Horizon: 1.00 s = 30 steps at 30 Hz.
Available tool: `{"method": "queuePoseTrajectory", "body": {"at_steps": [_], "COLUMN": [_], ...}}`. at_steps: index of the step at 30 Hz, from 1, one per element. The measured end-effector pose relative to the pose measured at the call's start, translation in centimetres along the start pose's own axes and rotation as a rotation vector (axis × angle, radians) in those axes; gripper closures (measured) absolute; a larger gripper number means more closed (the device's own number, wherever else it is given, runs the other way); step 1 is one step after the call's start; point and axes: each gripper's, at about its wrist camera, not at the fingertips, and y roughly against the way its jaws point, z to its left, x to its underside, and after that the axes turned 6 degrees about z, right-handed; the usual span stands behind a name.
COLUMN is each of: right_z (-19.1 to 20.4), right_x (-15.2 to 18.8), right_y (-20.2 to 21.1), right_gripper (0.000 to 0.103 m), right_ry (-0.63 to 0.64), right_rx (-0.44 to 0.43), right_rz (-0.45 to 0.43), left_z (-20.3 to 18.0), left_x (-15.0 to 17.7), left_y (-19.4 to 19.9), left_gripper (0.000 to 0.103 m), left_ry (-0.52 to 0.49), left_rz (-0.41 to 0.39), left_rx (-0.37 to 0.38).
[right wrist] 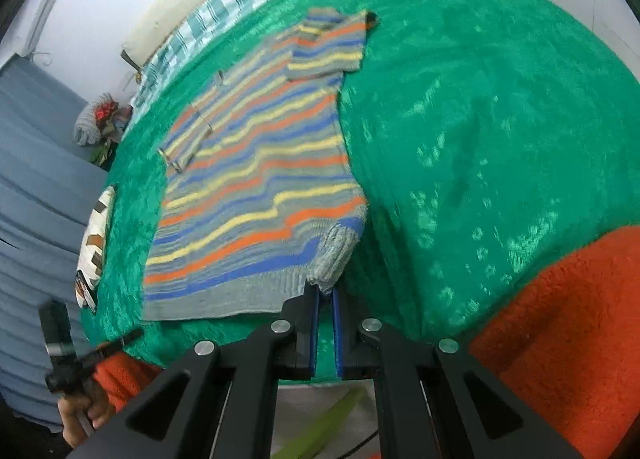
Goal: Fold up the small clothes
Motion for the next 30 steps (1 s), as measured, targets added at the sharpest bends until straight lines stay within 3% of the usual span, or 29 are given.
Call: {"method": "queuePoseTrajectory", "body": {"at_steps": [1, 2, 6, 7, 8, 9, 11, 13, 14, 15, 16, 17, 23, 25, 27, 30], "right_z": [-0.2, -0.4, -2.2, -2.7, -3.3, -4.0, -5.2, -5.7, -5.8, -5.9, -6.0, -6.0, -4.3, -5.0, -5.9, -6.7], "right_x": [0.0, 0.1, 0.4, 0.5, 0.4, 0.3, 0.0, -0.6, -0.8, -1.1, -1.5, -1.8, -1.9, -1.7, -1.5, -1.2], "right_y": [-0.5, -0.9, -1.4, -1.4, -1.6, -1.9, -2.5, -2.8, -3.0, -3.3, -3.8, -4.4, -1.2, -0.8, -2.0, -5.0], "right_gripper": [0.097, 0.096, 0.090, 0.086, 0.074, 0.056, 0.041, 0.041, 0.041, 0.046, 0.058, 0.100, 0.099, 0.099, 0.099, 0.099], "right_ry": [0.004, -0.002, -0.068, -0.086, -0.109, -0.150, -0.221, -0.248, -0.248, -0.241, -0.227, -0.210, -0.168, -0.202, -0.214, -0.224], "right_rx": [0.011, 0.012, -0.040, -0.050, -0.064, -0.094, -0.152, -0.169, -0.183, -0.194, -0.188, -0.183, -0.252, -0.244, -0.157, -0.046], "right_rz": [0.017, 0.037, 0.075, 0.076, 0.083, 0.098, 0.105, 0.096, 0.093, 0.093, 0.105, 0.126, 0.181, 0.207, 0.242, 0.297], "left_z": [0.9, 1.9, 4.1, 4.0, 3.8, 3.4, 2.3, 1.3, 0.9, 0.7, 0.8, 0.9, 0.6, 0.2, 0.2, 0.0], "left_x": [0.2, 0.3, -1.1, -1.7, -2.6, -3.5, -4.7, -5.1, -5.1, -4.9, -4.5, -4.4, -3.0, -2.7, -3.0, -4.1], "left_y": [-0.1, 0.1, 1.3, 1.1, 0.4, -0.5, -2.3, -3.6, -4.0, -4.0, -3.7, -3.9, 0.9, 1.3, -0.8, -4.3], "left_gripper": [0.071, 0.066, 0.022, 0.019, 0.019, 0.020, 0.027, 0.042, 0.044, 0.054, 0.084, 0.100, 0.099, 0.099, 0.099, 0.099], "left_ry": [0.024, 0.062, 0.174, 0.179, 0.177, 0.159, 0.118, 0.079, 0.061, 0.055, 0.053, 0.051, 0.017, -0.015, -0.031, -0.023], "left_rz": [-0.001, -0.018, -0.161, -0.180, -0.180, -0.159, -0.115, -0.087, -0.089, -0.098, -0.096, -0.077, -0.097, -0.075, -0.001, 0.055], "left_rx": [-0.009, -0.009, 0.093, 0.099, 0.107, 0.128, 0.147, 0.137, 0.128, 0.121, 0.128, 0.148, 0.232, 0.184, 0.077, 0.008]}}
